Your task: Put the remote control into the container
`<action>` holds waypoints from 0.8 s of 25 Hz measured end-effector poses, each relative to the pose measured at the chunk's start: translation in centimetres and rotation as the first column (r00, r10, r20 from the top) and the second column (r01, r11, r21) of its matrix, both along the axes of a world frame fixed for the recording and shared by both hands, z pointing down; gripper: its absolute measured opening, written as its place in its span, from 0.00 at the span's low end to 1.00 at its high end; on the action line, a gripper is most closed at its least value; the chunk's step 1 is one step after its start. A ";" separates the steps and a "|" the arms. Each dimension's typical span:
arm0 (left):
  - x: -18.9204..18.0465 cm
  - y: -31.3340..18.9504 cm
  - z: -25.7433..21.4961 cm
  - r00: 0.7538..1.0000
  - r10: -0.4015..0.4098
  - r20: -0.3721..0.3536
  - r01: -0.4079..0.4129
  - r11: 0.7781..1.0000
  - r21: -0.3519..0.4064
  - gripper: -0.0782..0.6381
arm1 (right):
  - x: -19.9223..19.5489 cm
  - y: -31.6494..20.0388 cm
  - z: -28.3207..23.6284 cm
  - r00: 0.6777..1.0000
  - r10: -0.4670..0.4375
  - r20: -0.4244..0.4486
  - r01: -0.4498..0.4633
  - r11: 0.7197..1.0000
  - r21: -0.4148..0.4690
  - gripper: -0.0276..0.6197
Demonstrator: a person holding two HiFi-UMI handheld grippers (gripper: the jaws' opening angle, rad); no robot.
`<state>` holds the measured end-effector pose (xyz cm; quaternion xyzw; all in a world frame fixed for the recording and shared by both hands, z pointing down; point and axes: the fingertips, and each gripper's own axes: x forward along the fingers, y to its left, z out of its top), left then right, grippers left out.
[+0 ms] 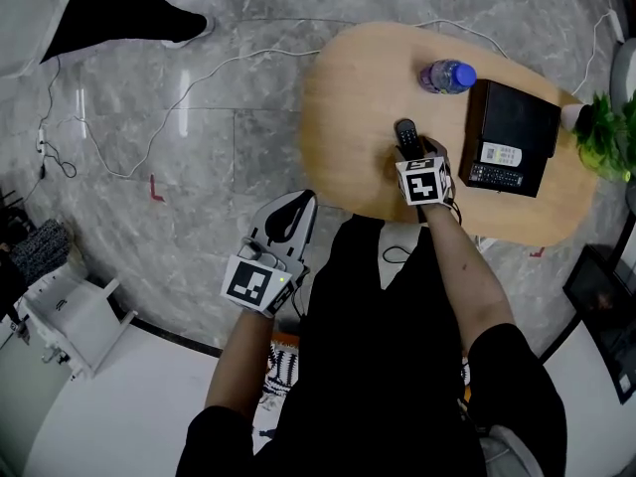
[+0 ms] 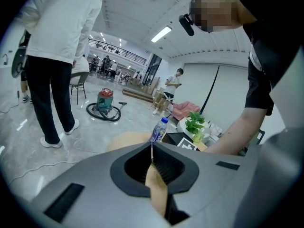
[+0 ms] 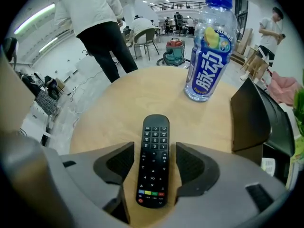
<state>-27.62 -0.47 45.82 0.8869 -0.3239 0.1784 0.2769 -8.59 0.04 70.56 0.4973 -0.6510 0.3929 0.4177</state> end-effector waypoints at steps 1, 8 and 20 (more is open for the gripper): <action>-0.2 -0.1 0.2 1.000 -0.001 0.002 0.001 1.000 -0.002 0.12 | 0.0 -0.1 0.3 1.000 0.002 -0.002 -0.002 1.000 -0.008 0.44; -0.1 -0.5 1.0 1.000 -0.007 0.005 0.007 1.000 -0.009 0.12 | 0.2 0.1 1.5 0.999 -0.027 -0.026 0.025 0.999 -0.047 0.44; 1.9 -0.6 -0.6 1.000 0.002 -0.009 -0.002 1.000 -0.017 0.12 | -0.8 -0.5 -3.4 0.992 -0.123 -0.001 0.123 0.992 0.004 0.36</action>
